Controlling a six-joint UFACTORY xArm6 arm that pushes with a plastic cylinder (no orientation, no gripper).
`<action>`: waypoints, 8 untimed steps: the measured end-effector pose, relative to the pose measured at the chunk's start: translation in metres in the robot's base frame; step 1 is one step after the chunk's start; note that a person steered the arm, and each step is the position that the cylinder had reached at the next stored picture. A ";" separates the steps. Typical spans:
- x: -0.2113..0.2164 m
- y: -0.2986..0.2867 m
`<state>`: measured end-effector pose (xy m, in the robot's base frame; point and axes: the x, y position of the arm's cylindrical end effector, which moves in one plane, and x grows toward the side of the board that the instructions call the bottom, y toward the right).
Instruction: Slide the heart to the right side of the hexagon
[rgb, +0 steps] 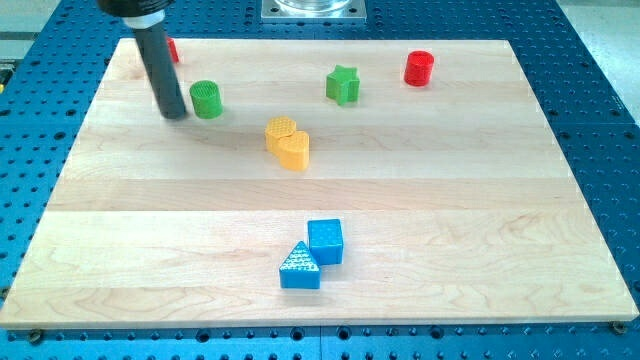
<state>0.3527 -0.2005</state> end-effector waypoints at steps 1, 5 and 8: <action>0.084 -0.015; 0.131 0.143; 0.069 0.204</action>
<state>0.4218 0.0033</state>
